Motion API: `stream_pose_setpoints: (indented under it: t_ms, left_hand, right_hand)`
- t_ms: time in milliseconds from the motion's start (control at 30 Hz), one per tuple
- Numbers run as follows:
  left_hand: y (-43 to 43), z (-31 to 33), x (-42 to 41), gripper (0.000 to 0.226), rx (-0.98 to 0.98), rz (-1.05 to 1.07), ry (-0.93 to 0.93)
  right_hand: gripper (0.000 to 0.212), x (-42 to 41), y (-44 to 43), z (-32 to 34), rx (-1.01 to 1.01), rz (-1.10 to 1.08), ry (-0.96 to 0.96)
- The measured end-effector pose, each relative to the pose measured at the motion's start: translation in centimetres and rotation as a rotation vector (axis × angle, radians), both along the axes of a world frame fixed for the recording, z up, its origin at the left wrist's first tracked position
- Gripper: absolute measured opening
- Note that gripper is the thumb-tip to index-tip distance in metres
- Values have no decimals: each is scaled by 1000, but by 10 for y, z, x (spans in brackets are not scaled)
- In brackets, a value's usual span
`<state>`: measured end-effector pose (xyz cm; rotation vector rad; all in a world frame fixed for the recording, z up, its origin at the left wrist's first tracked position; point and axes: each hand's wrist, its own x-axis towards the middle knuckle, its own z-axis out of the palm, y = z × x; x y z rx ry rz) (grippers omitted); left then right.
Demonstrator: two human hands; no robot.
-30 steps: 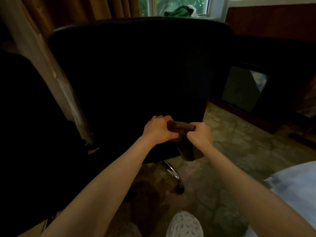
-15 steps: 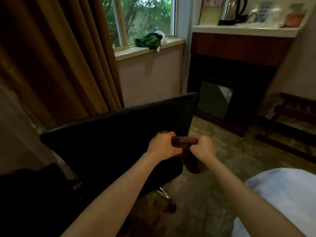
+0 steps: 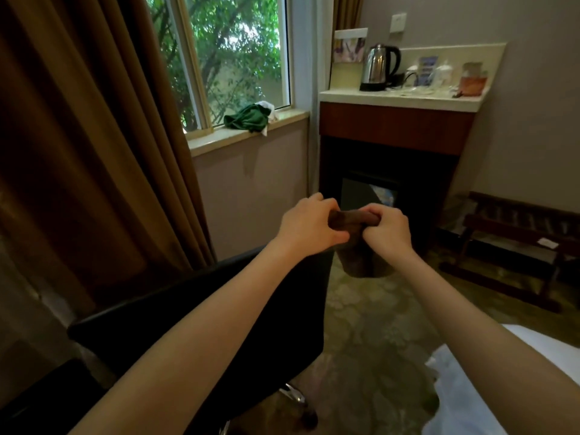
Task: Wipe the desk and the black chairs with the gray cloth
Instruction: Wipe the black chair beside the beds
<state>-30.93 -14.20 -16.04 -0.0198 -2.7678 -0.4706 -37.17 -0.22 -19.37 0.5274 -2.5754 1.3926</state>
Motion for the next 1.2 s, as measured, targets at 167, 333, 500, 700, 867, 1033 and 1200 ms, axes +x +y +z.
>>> stream_pose_setpoints:
  t_ms: [167,333,500,700,867,1033,1200]
  left_hand:
    - [-5,13,-34,38,7,114,125]
    - [-8,-16,-58,38,-13,314,118]
    - [-16,-46,-65,38,87,550,11]
    - [-21,-51,-71,40,223,723,-152]
    - [-13,-51,-79,47,73,772,-143]
    - [-18,-55,-77,41,91,779,-209]
    - [-18,-57,-77,38,83,786,-230]
  right_hand:
    - [35,-45,-7,29,26,54,110]
    - [36,-88,-26,26,233,223,291]
    - [40,-111,-57,5,321,468,220]
    - [30,-121,-79,-14,453,632,88]
    - [22,-149,-94,-8,525,743,-148]
    - [25,-155,-110,-9,613,822,-263]
    - [29,-166,-127,-15,698,935,-369]
